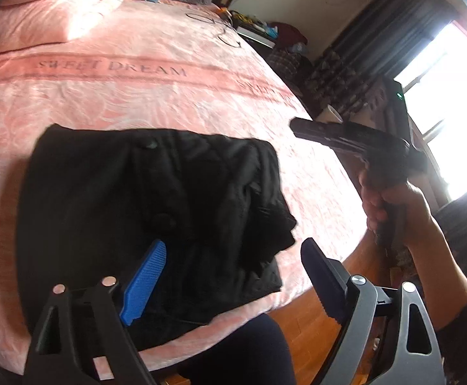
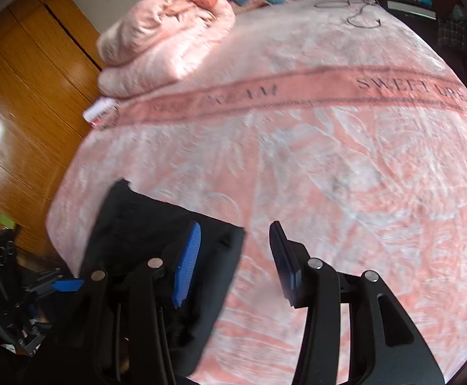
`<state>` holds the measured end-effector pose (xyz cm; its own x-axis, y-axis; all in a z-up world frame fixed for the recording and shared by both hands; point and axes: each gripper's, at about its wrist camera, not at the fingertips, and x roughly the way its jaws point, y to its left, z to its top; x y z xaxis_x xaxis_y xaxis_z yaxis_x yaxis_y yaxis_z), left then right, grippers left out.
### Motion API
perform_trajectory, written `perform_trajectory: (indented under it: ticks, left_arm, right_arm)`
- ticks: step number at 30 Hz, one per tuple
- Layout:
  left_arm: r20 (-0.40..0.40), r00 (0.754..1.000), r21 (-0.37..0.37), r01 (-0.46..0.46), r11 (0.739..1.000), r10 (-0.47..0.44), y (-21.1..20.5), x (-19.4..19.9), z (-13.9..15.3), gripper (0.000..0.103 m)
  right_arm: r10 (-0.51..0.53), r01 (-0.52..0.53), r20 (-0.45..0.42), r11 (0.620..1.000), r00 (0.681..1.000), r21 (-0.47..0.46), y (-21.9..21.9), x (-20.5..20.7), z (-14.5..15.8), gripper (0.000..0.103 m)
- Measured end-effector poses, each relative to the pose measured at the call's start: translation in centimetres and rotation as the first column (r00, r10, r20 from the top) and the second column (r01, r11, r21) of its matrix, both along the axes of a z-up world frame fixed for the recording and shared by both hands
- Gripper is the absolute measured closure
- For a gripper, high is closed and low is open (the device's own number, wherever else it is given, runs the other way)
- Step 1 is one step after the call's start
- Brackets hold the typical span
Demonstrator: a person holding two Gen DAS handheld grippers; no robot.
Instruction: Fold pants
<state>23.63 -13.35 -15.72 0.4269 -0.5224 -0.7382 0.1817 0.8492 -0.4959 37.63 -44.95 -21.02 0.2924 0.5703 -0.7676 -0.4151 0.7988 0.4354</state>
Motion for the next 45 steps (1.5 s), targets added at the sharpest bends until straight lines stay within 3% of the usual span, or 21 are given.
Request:
perform_trajectory:
  ticks: [1,4,6,11,13,16,19,21,24,26,28,32,34,36,37,38,39,42,45]
  left_arm:
    - [0.009,0.999,0.019,-0.035,0.999,0.035,1.3,0.2,-0.2,0.012]
    - [-0.016,0.996,0.064,-0.09,0.994,0.091,3.8,0.9,-1.6,0.012]
    - [-0.035,0.991,0.079,-0.122,0.989,0.126,5.3,1.2,-2.7,0.012]
    - [-0.074,0.984,0.081,-0.153,0.985,0.159,7.8,0.8,-5.4,0.012]
    - [-0.072,0.985,0.085,-0.151,0.985,0.157,7.9,0.8,-5.5,0.012]
    - [-0.05,0.985,0.055,-0.161,0.985,0.164,8.5,0.0,-4.5,0.012]
    - [-0.013,0.985,0.026,-0.17,0.985,0.17,9.5,-1.0,-3.5,0.012]
    - [-0.014,0.985,0.027,-0.172,0.985,0.172,9.8,-1.1,-3.8,0.012]
    - [-0.031,0.987,0.021,-0.159,0.987,0.16,9.9,-0.9,-4.9,0.012]
    - [-0.068,0.988,0.011,-0.142,0.99,0.142,9.8,-0.5,-6.0,0.012]
    - [-0.071,0.988,0.009,-0.135,0.991,0.135,9.7,-0.5,-6.3,0.011]
    - [-0.057,0.99,-0.004,-0.129,0.992,0.129,10.0,-0.5,-6.6,0.01]
    - [-0.055,0.989,-0.012,-0.136,0.991,0.136,10.1,-0.6,-6.7,0.01]
    - [-0.058,0.989,-0.021,-0.135,0.991,0.133,10.3,-0.6,-6.5,0.01]
    - [-0.06,0.99,-0.03,-0.133,0.991,0.131,10.6,-0.7,-6.3,0.01]
    - [-0.057,0.99,-0.047,-0.133,0.99,0.13,11.3,-0.8,-5.8,0.01]
    - [-0.051,0.99,-0.055,-0.135,0.989,0.132,12.0,-0.8,-5.4,0.009]
    - [-0.033,0.987,-0.059,-0.158,0.986,0.156,14.8,-0.5,-4.4,0.005]
    - [-0.07,0.981,-0.058,-0.186,0.981,0.181,17.1,1.2,-4.9,0.005]
  right_arm:
    - [0.02,-0.02,0.007,0.999,1.0,0.036,1.0,-0.7,0.1,0.058]
    - [0.066,-0.066,0.001,0.997,0.998,0.028,4.4,-1.7,-1.9,0.062]
    - [0.045,-0.044,-0.06,0.999,0.997,0.023,4.6,-1.6,-4.6,0.062]
    - [0.003,-0.008,-0.094,0.999,0.996,-0.048,3.4,-2.7,-8.6,0.065]
    - [-0.013,0.009,-0.082,0.998,0.997,-0.054,3.1,-3.2,-8.0,0.065]
    - [-0.059,0.058,-0.018,0.998,0.998,-0.026,2.2,-4.9,-4.7,0.064]
    - [-0.031,0.031,0.028,1.0,0.999,0.0,2.9,-8.2,-1.9,0.064]
    - [-0.019,0.019,0.023,1.0,1.0,0.009,3.7,-10.1,-1.9,0.064]
    - [-0.031,0.03,-0.022,0.999,0.999,-0.04,4.2,-12.0,-4.7,0.065]
    - [-0.064,0.06,-0.052,0.995,0.997,-0.08,3.5,-12.7,-7.3,0.077]
    - [-0.099,0.093,-0.074,0.993,0.992,-0.077,2.5,-13.2,-8.2,0.077]
    - [-0.139,0.137,-0.03,0.99,0.99,-0.042,2.2,-14.4,-4.8,0.072]
    - [-0.132,0.132,-0.002,0.991,0.991,-0.004,3.0,-14.9,-3.4,0.064]
    - [-0.09,0.088,-0.038,0.995,0.995,-0.041,4.4,-14.8,-4.6,0.063]
    - [-0.07,0.063,-0.072,0.992,0.995,-0.107,5.0,-14.6,-5.9,0.067]
    - [-0.071,0.055,-0.083,0.983,0.994,-0.173,5.0,-14.4,-6.8,0.079]
    - [-0.077,0.058,-0.089,0.978,0.993,-0.199,4.8,-14.2,-6.8,0.082]
    - [-0.113,0.107,-0.044,0.987,0.993,-0.118,3.5,-13.0,-3.5,0.075]
    - [-0.143,0.143,-0.007,0.989,0.99,-0.037,3.5,-9.4,-1.2,0.063]
